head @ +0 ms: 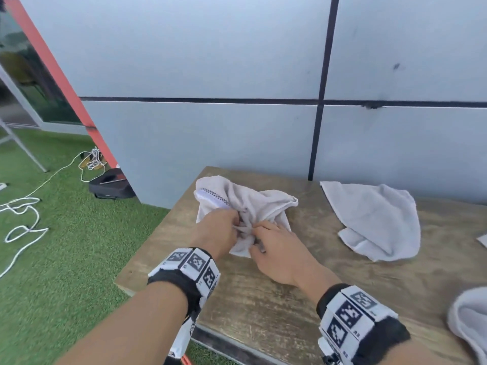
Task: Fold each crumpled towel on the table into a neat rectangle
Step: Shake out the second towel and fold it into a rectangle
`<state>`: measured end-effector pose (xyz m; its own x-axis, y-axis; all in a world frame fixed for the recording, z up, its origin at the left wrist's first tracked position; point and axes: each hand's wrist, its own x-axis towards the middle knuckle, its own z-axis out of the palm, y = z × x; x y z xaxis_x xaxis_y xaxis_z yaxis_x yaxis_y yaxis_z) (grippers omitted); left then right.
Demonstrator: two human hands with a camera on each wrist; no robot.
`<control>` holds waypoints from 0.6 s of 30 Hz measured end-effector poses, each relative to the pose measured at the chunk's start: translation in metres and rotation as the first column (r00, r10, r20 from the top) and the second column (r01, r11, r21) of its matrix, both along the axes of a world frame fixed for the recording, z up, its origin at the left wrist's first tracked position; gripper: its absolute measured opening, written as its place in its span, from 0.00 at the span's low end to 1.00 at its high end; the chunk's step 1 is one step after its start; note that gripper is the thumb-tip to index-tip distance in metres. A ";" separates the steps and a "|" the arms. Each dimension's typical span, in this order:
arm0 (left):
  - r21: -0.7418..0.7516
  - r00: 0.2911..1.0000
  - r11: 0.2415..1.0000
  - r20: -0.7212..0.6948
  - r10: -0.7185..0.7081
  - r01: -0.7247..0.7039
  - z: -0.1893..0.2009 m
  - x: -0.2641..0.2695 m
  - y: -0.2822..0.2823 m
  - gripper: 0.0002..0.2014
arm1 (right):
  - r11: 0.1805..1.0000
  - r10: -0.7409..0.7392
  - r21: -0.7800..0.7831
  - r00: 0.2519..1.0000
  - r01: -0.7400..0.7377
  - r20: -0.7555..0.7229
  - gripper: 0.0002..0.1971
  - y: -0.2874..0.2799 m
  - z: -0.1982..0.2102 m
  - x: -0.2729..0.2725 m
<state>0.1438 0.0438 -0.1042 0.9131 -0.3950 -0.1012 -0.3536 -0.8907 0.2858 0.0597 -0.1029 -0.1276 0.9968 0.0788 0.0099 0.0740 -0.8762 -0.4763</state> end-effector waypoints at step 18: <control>-0.328 0.934 0.876 0.176 -0.310 0.353 0.103 -0.045 -0.010 0.09 | 0.881 -0.391 0.394 0.873 0.263 0.292 0.16 -0.061 0.093 -0.070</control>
